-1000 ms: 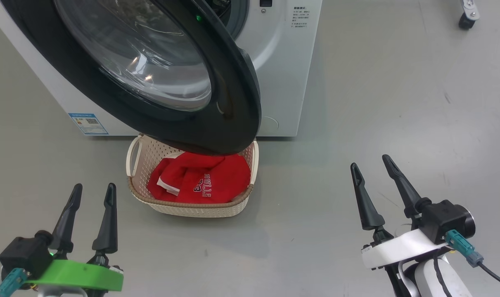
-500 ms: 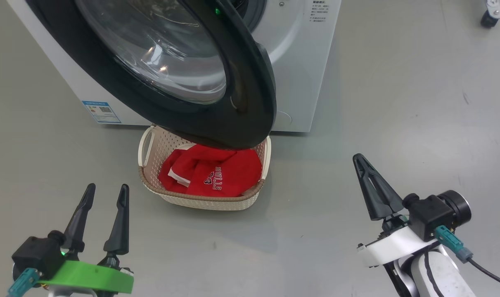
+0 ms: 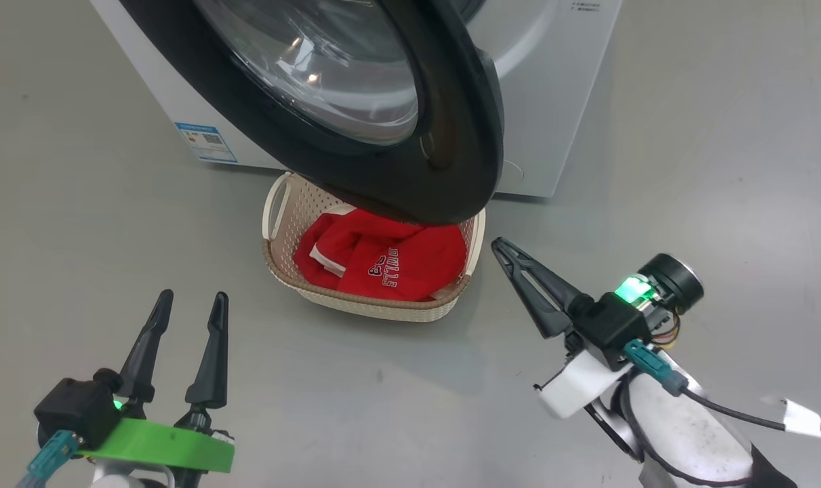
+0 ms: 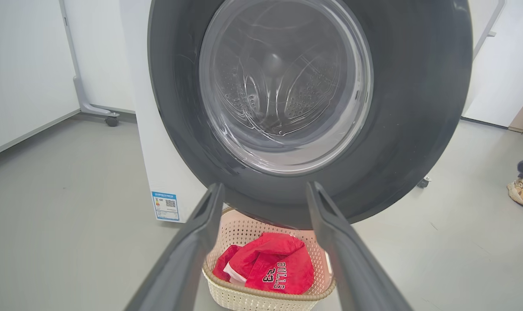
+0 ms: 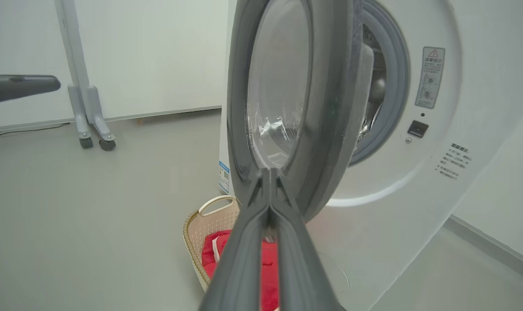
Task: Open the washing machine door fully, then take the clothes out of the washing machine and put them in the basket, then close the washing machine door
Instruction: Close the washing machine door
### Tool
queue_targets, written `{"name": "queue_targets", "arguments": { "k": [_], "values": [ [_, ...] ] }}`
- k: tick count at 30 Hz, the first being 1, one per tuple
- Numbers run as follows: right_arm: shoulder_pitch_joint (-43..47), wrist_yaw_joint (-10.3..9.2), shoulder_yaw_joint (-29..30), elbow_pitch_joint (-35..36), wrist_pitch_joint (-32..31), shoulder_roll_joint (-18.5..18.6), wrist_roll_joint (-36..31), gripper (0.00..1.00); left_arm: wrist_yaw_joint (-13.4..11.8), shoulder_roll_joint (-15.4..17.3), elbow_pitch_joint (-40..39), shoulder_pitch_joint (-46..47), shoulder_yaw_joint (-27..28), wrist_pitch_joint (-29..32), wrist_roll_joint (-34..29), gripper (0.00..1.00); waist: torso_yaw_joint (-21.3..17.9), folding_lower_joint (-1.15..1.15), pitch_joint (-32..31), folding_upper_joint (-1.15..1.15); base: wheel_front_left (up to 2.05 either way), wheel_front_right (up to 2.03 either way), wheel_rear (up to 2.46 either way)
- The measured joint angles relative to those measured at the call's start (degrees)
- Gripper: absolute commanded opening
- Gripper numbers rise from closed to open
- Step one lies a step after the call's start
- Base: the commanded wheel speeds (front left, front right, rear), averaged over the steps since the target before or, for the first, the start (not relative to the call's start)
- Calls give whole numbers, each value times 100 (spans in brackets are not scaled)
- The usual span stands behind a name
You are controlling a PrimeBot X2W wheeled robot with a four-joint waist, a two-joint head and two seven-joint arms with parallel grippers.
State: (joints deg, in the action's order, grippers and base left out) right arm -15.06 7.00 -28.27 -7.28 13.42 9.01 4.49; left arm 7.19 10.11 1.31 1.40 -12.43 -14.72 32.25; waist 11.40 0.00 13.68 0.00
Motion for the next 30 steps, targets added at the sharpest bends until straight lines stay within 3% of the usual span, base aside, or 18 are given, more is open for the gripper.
{"name": "queue_targets", "arguments": {
  "k": [5,9,30],
  "values": [
    [-513,0,-549,-203,-70,56,9,0,0,-38,-19,168,-67,0,0,100,170,0,167,0,0,0,0],
    [-866,0,-662,-372,-109,107,103,0,0,-76,-18,218,-75,0,0,100,301,0,303,0,0,0,0],
    [-2080,49,-219,-1124,-126,348,568,0,0,-176,-4,539,-41,0,0,100,660,0,920,0,0,0,0]
  ]
}}
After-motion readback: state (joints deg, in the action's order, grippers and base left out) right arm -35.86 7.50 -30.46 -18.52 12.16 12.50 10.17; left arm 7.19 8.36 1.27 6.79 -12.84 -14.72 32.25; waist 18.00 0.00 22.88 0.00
